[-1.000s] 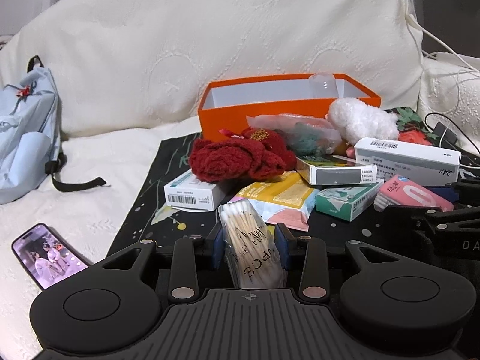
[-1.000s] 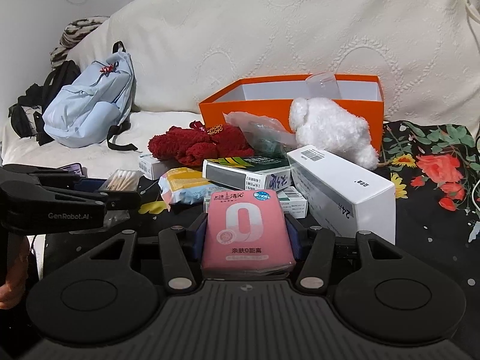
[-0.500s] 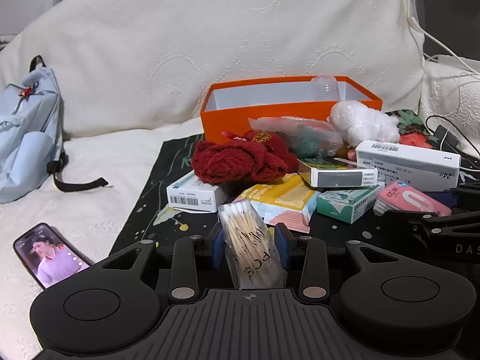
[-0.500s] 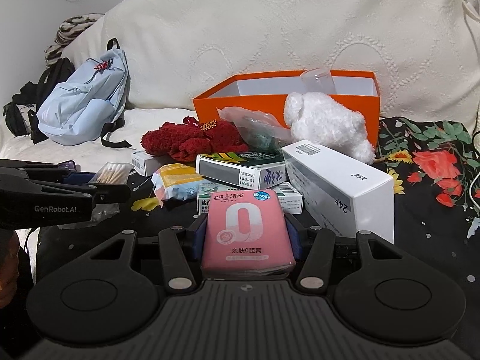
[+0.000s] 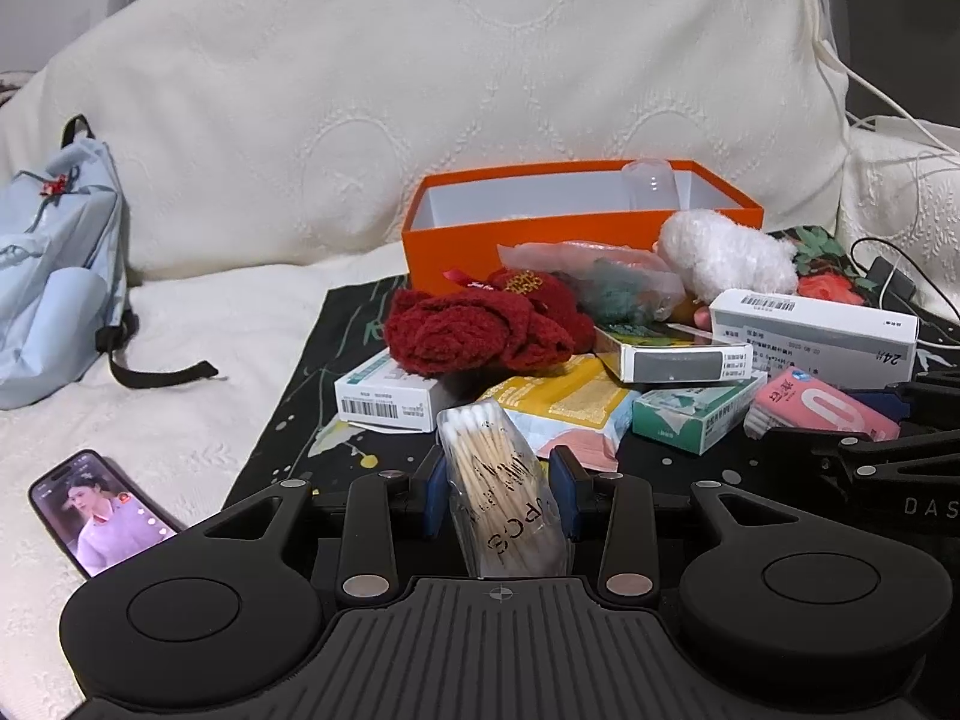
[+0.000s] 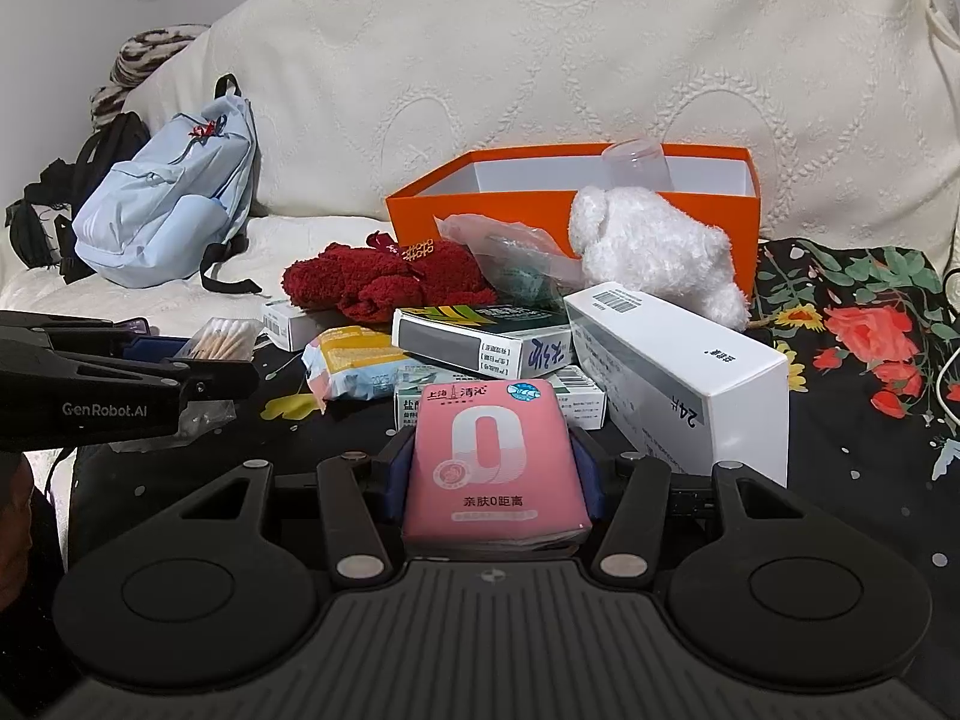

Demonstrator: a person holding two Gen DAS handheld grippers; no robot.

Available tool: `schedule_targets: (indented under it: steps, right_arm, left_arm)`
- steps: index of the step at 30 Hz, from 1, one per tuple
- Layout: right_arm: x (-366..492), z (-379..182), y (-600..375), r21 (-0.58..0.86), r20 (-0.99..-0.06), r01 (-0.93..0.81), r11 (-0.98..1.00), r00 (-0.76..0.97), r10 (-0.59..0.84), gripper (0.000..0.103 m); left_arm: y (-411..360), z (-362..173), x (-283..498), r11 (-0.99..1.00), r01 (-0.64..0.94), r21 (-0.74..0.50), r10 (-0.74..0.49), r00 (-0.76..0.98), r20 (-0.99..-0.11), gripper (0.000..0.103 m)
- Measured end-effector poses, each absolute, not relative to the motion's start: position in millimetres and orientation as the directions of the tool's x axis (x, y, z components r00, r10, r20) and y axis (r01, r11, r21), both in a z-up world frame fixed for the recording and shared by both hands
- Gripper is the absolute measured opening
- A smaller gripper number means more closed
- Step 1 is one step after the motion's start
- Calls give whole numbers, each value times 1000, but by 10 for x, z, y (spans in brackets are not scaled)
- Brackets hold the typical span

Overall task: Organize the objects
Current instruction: 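Carry the pink box with the right tool while the left tool carries the swab pack to the box, then open the right tool over the orange box while the left tool releases the swab pack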

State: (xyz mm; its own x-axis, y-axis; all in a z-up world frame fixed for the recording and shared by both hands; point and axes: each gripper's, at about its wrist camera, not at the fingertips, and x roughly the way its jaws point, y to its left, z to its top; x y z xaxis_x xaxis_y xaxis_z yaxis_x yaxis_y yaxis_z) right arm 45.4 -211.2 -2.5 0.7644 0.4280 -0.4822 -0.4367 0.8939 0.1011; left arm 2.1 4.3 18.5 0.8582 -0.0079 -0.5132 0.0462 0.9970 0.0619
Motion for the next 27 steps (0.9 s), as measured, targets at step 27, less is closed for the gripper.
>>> schedule_targets:
  steps: [27]
  right_arm:
    - [1282, 1130, -2292, 224, -360, -436, 872, 794, 490, 59]
  left_arm:
    - [86, 1401, 1586, 986, 154, -61, -164, 872, -462, 97]
